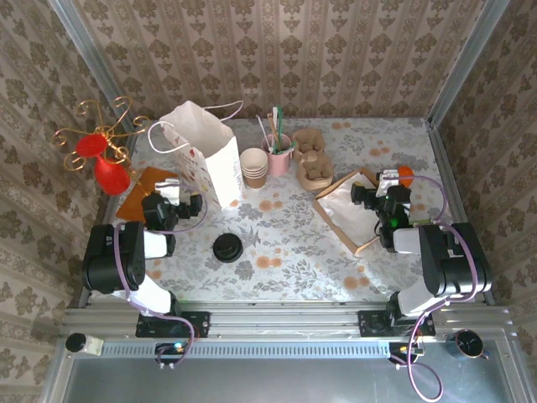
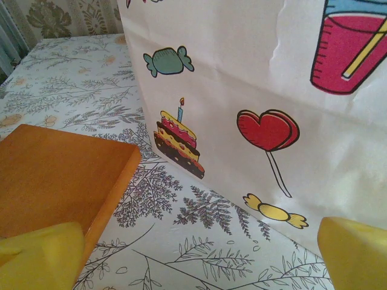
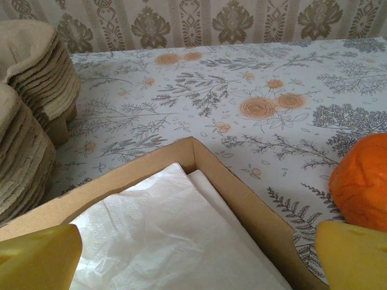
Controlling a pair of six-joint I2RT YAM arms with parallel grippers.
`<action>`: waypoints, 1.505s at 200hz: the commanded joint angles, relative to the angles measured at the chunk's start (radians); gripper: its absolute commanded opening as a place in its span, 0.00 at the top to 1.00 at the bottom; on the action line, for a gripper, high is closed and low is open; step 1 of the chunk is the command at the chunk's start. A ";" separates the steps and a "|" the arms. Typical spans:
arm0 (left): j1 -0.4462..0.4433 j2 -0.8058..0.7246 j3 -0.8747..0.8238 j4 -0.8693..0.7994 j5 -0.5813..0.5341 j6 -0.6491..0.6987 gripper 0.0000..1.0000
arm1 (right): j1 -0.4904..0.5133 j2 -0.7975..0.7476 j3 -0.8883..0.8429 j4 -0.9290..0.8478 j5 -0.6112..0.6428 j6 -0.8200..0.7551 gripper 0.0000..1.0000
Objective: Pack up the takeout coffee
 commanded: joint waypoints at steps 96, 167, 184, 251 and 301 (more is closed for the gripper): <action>-0.007 -0.017 0.020 -0.010 -0.003 0.021 0.00 | 0.005 0.005 0.000 -0.005 0.008 -0.010 0.00; -0.004 -0.017 0.020 -0.007 -0.001 0.019 0.00 | 0.005 0.007 0.004 -0.009 0.011 -0.010 0.00; -0.005 -0.017 0.021 -0.012 -0.001 0.019 0.00 | 0.006 0.006 0.004 -0.010 0.011 -0.010 0.00; -0.025 -0.112 -0.066 0.068 -0.175 -0.015 0.00 | -0.002 -0.050 0.010 -0.057 0.010 0.000 0.00; -0.096 -0.399 0.036 -0.427 -0.459 -0.166 0.00 | 0.004 -0.220 0.073 -0.295 0.077 0.020 0.02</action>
